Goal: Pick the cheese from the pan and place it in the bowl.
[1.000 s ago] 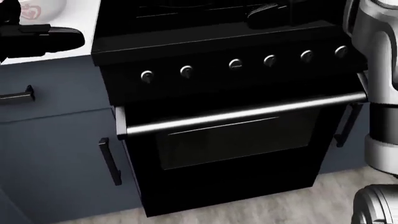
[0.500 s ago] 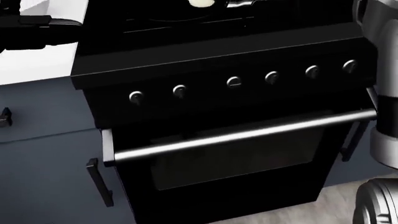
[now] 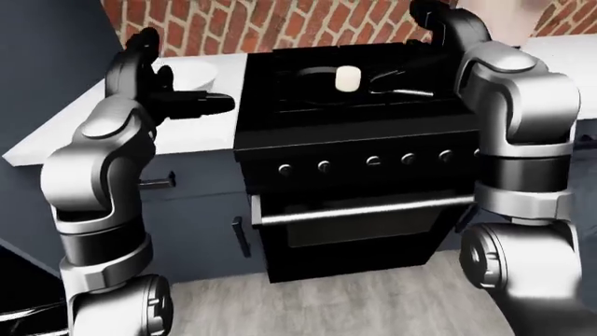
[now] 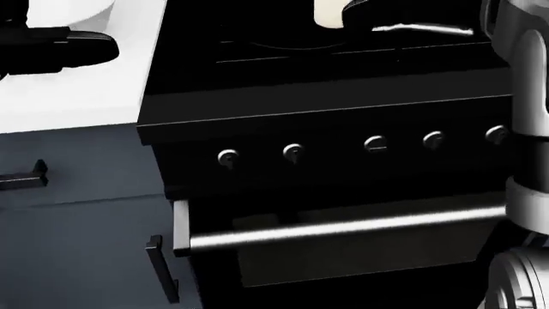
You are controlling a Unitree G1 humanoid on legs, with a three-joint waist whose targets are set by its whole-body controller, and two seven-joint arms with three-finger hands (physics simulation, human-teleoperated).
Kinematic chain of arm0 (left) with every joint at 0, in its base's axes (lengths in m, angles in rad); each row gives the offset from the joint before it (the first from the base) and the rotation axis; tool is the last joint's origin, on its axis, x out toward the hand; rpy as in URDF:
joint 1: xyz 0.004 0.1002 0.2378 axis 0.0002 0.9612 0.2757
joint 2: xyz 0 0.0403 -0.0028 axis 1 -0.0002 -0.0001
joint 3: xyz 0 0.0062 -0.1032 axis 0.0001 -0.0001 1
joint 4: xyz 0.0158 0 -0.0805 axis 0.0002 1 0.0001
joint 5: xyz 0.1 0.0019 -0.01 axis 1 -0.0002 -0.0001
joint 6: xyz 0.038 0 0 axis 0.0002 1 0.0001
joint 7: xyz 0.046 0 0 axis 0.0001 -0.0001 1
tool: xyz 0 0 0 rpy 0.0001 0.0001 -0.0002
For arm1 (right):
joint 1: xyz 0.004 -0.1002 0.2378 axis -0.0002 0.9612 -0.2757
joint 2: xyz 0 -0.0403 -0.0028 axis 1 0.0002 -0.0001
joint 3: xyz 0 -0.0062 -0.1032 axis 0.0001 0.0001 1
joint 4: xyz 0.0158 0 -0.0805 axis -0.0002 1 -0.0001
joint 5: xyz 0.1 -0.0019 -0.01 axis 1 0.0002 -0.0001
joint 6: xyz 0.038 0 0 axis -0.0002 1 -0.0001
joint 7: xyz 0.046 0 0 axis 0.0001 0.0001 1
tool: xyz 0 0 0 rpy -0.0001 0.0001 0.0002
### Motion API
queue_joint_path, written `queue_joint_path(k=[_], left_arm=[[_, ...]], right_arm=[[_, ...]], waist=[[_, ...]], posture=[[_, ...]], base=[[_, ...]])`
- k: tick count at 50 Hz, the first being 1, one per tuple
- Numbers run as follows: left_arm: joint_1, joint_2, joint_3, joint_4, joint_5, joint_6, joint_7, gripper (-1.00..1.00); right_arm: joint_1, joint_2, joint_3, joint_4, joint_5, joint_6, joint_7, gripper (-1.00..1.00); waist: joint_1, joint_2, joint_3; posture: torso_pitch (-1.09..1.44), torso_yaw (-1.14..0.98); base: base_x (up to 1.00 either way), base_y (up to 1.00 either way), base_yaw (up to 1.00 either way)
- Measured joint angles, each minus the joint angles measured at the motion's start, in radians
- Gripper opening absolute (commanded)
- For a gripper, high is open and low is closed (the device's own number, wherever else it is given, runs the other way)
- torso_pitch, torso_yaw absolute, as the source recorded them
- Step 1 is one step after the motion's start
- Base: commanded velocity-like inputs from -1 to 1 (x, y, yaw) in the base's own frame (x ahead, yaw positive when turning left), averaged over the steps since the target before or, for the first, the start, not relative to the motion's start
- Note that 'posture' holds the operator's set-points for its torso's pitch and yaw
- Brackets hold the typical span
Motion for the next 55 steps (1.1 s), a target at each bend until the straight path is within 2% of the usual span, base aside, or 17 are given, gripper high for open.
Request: queue_joint_path(k=[3,12,13,16,20,24,26,30,34,37,40,41,43,47,51,54,55], left_arm=[[0.013,0.001,0.001,0.015,0.005,0.016,0.005,1.00],[-0.007,0.009,0.004,-0.013,0.000,0.003,0.002,1.00],[-0.009,0.006,0.003,-0.018,0.000,-0.001,0.002,1.00],[0.009,-0.005,-0.014,-0.014,-0.007,0.005,-0.002,1.00],[0.002,-0.010,-0.024,0.000,-0.013,0.026,-0.005,1.00],[-0.003,-0.010,-0.025,-0.019,-0.016,0.031,-0.004,1.00],[-0.008,-0.006,-0.020,-0.028,-0.016,0.025,-0.004,1.00],[-0.007,0.006,0.000,-0.037,-0.010,0.023,0.001,1.00],[-0.002,0.010,0.008,-0.026,-0.004,0.030,0.008,1.00],[-0.008,0.010,0.004,-0.035,-0.008,0.033,0.007,1.00],[-0.014,0.013,0.003,-0.035,-0.013,0.028,0.004,1.00],[-0.015,0.009,0.002,-0.036,-0.013,0.026,0.004,1.00],[-0.006,0.000,-0.011,-0.036,-0.018,0.030,0.003,1.00],[-0.013,0.002,-0.023,-0.021,-0.030,0.048,-0.005,1.00],[-0.041,0.018,-0.010,-0.018,-0.025,0.044,-0.002,1.00],[-0.062,0.027,-0.006,-0.021,-0.022,0.045,0.002,1.00],[-0.063,0.032,-0.002,-0.025,-0.021,0.048,0.003,1.00]], right_arm=[[0.019,0.008,0.012,0.017,0.007,0.018,0.014,1.00],[-0.015,0.000,-0.002,0.005,-0.006,0.008,0.012,1.00],[-0.015,-0.003,-0.005,-0.002,-0.006,0.004,0.011,1.00],[0.002,-0.004,-0.011,0.013,-0.013,0.005,0.008,1.00],[0.010,-0.002,-0.009,0.049,-0.022,0.023,0.007,1.00],[0.016,0.000,-0.004,0.051,-0.024,0.036,0.014,1.00],[0.010,0.001,-0.006,0.036,-0.025,0.032,0.015,1.00],[-0.010,0.009,0.003,0.017,-0.022,0.018,0.020,1.00],[-0.021,0.014,0.012,0.026,-0.016,0.009,0.030,1.00],[-0.022,0.012,0.007,0.041,-0.021,0.010,0.029,1.00],[-0.021,0.012,0.005,0.043,-0.025,0.012,0.028,1.00],[-0.021,0.008,0.003,0.042,-0.026,0.013,0.028,1.00],[-0.013,0.002,-0.006,0.043,-0.031,0.015,0.026,1.00],[-0.031,-0.005,-0.009,0.089,-0.042,0.026,0.020,1.00],[-0.069,-0.008,-0.003,0.103,-0.045,0.003,0.020,1.00],[-0.096,-0.009,0.002,0.118,-0.048,-0.009,0.023,1.00],[-0.097,-0.002,0.006,0.120,-0.049,-0.013,0.025,1.00]], waist=[[0.011,-0.012,-0.001],[0.000,-0.114,0.015],[0.001,-0.117,0.017],[-0.010,-0.086,0.027],[-0.023,-0.037,0.018],[-0.026,-0.015,0.012],[-0.026,-0.014,0.004],[-0.015,-0.034,-0.005],[-0.012,-0.028,-0.007],[-0.013,-0.050,0.000],[-0.008,-0.094,0.001],[-0.011,-0.097,0.000],[-0.024,-0.080,0.013],[-0.024,-0.071,0.009],[-0.021,-0.028,0.013],[-0.024,0.026,-0.001],[-0.021,0.014,-0.001]], posture=[[0.00,0.00],[0.00,0.00],[0.00,0.00],[0.00,0.00],[0.00,0.00],[0.00,0.00],[0.00,0.00],[0.00,0.00],[0.00,0.00],[0.00,0.00],[0.00,0.00],[0.00,0.00],[0.00,0.00],[0.00,0.00],[0.00,0.00],[0.00,0.00],[0.00,0.00]], base=[[0.00,0.00,0.48],[0.00,0.00,0.28],[0.00,0.00,0.00],[0.00,0.00,0.00],[0.04,0.00,0.00],[0.06,0.00,0.00],[0.06,0.00,0.00],[0.06,0.00,0.00],[0.06,0.00,0.00],[0.06,0.00,0.00],[0.06,0.00,0.00],[0.05,0.00,0.00],[0.06,0.00,0.00],[0.06,0.00,0.00],[0.06,0.00,0.00],[0.07,0.00,0.00],[0.07,0.00,0.00]])
